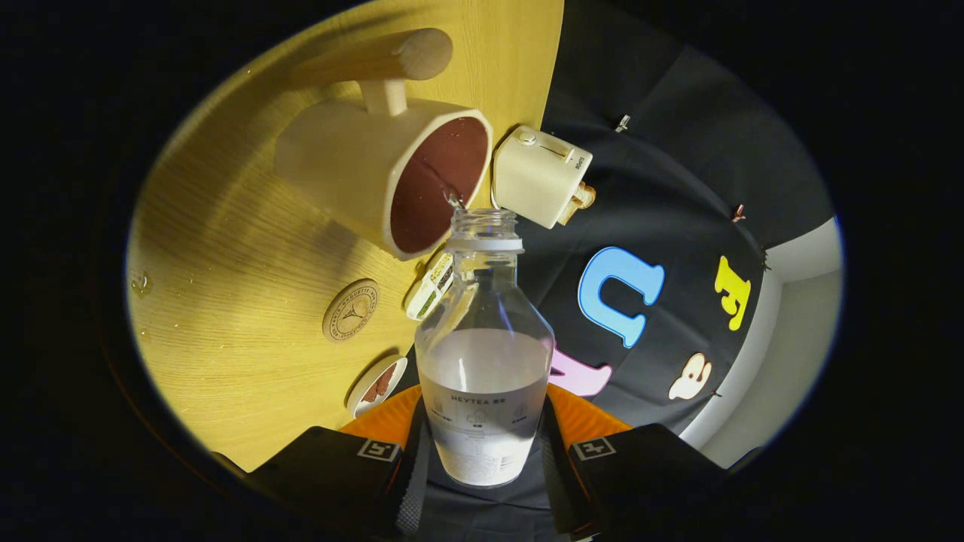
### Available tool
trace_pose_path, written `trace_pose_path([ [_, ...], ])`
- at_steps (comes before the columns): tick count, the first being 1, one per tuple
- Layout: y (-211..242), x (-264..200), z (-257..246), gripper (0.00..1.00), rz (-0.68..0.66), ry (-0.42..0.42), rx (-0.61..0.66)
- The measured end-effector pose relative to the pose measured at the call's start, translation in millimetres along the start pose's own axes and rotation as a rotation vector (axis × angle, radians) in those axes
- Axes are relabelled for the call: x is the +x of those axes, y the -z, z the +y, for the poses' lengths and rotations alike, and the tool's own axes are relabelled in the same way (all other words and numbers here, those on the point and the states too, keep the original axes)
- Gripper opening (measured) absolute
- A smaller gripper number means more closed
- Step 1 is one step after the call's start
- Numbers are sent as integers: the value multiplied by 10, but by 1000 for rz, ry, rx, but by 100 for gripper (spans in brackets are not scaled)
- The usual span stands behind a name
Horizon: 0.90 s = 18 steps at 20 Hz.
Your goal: Take the bottle from table, then pour the juice into the cup, finally place the bottle on the coaster
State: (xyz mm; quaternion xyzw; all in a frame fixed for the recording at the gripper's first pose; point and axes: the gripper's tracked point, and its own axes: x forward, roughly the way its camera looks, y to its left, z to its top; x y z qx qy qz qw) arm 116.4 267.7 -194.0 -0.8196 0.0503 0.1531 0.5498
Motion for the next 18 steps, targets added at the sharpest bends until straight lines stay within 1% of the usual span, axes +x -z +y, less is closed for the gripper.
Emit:
trace_pose_path([
  [9, -83, -9, -110, 68, -38, 25, -109],
  [18, -149, 1, -279, 68, -79, 91, -246],
])
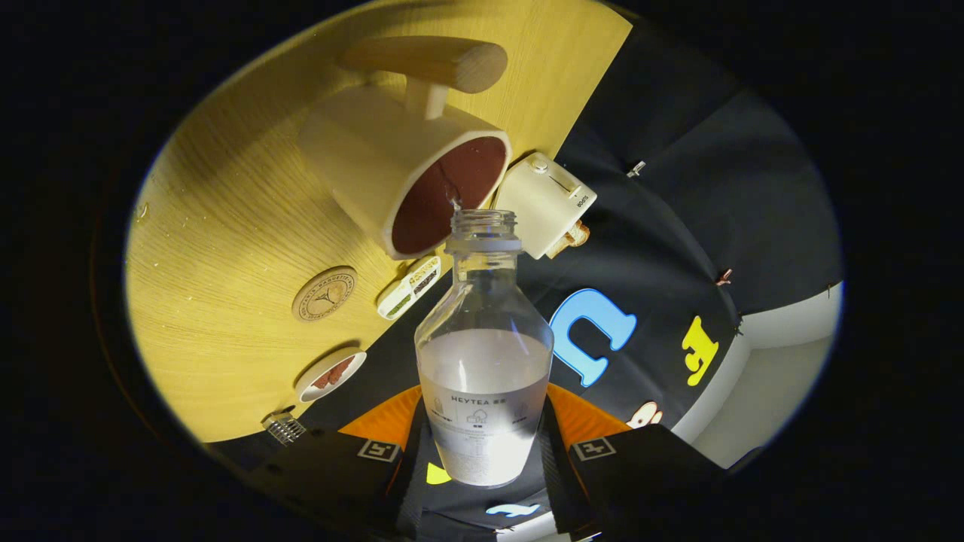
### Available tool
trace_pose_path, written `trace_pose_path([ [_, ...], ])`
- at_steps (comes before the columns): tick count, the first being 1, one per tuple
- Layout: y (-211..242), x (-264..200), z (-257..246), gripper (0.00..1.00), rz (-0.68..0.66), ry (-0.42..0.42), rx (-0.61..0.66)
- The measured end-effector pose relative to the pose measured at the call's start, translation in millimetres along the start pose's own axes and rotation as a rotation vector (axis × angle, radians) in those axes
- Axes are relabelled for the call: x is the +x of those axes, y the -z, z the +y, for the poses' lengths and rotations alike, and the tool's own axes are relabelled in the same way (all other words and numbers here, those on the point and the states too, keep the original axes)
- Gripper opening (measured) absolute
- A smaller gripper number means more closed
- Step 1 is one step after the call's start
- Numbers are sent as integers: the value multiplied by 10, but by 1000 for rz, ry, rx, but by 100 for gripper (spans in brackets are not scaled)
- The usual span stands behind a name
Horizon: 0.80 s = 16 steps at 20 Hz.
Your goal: Take the bottle from table, then pour the juice into the cup, finally place the bottle on the coaster
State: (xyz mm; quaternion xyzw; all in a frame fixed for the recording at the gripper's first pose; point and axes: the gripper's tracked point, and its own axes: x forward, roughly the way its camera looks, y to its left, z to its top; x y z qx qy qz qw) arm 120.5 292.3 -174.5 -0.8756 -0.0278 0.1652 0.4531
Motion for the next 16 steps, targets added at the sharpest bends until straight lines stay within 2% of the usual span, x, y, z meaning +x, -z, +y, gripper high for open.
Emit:
trace_pose_path([
  [6, -104, 25, -166, 67, -64, 64, -114],
  [16, -101, 46, -155, 68, -74, 65, -111],
])
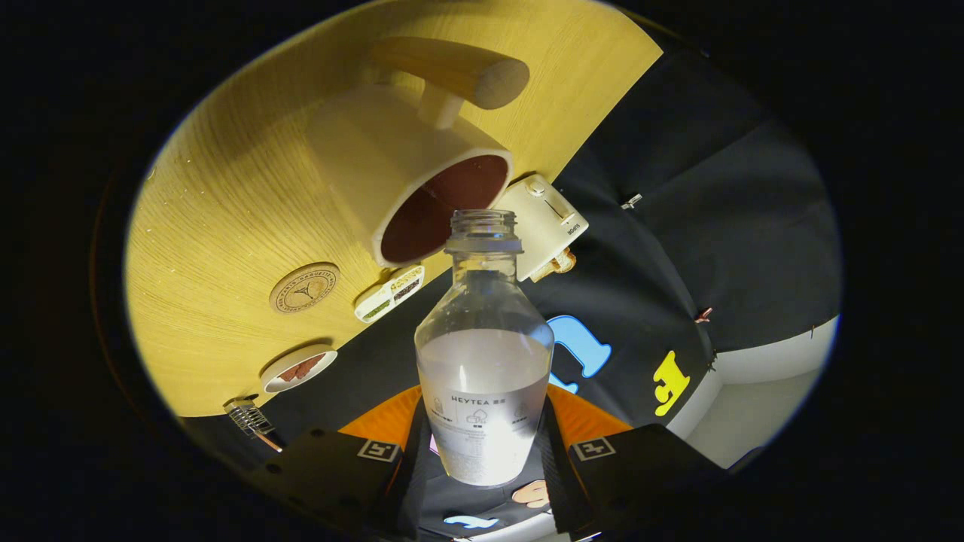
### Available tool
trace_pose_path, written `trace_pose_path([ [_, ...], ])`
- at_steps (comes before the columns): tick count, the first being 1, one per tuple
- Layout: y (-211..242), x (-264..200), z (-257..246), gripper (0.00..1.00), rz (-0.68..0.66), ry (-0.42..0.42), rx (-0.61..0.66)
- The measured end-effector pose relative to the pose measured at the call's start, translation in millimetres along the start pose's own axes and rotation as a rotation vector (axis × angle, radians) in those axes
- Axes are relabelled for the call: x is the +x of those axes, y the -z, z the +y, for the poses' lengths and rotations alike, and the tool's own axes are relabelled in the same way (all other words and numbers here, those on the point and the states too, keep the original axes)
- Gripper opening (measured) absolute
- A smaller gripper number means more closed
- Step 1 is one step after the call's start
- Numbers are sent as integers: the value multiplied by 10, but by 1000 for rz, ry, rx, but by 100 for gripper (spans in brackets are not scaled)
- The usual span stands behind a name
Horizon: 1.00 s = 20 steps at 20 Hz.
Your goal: Take the bottle from table, then pour the juice into the cup, finally place the bottle on the coaster
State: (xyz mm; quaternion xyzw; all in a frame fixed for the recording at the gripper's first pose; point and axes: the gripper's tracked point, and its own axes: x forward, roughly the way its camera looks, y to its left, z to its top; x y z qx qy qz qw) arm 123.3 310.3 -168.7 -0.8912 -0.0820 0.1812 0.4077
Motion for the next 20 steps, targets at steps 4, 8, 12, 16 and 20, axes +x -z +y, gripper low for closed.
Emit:
trace_pose_path([
  [4, 8, 2, 21, 67, -1, -2, 7],
  [8, 27, 21, 49, 67, 3, -9, 19],
  [12, 44, 24, 75, 67, 9, -13, 41],
  [16, 93, -9, 189, 68, 36, -61, 136],
  [20, 143, -97, 313, 68, 88, -133, 322],
])
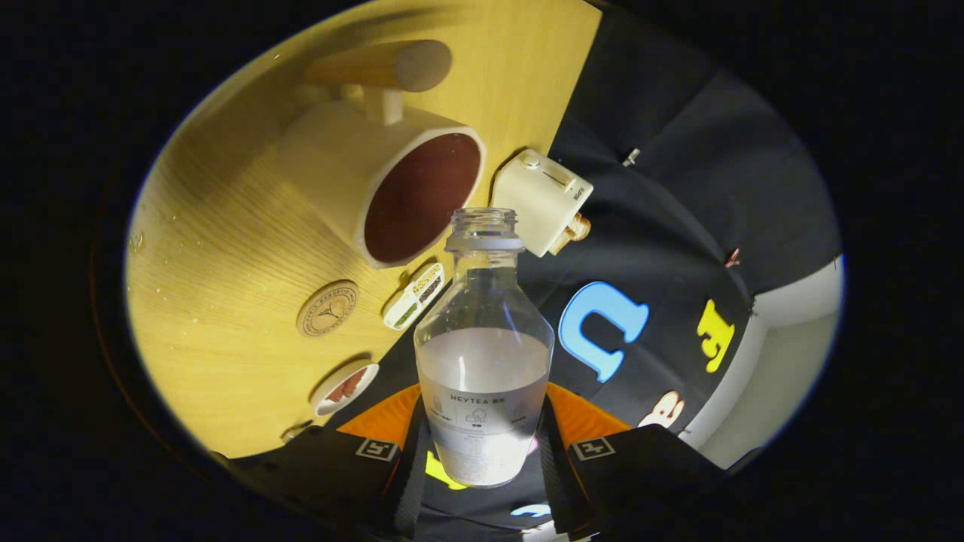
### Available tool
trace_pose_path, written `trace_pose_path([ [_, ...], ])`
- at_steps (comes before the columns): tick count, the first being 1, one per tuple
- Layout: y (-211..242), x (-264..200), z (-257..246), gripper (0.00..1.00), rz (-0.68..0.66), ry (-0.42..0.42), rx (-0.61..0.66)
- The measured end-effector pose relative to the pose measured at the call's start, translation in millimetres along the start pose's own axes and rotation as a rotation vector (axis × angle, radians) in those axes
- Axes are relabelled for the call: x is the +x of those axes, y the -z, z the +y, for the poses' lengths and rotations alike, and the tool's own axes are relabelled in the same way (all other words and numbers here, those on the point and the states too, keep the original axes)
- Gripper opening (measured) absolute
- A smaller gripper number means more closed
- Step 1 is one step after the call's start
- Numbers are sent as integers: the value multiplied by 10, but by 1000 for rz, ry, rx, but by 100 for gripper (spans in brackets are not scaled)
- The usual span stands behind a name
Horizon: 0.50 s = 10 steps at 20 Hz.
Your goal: Take the bottle from table, then pour the juice into the cup, finally place the bottle on the coaster
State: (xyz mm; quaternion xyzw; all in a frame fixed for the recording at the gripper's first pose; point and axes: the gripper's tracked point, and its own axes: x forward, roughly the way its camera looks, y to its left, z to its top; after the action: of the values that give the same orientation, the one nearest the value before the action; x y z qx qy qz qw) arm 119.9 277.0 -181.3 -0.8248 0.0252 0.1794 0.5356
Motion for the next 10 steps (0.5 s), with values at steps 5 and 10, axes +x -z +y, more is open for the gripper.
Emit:
trace_pose_path([
  [5, 14, -91, 76, 68, 35, -56, 273],
  [10, -170, -217, 154, 69, -10, -141, 710],
])
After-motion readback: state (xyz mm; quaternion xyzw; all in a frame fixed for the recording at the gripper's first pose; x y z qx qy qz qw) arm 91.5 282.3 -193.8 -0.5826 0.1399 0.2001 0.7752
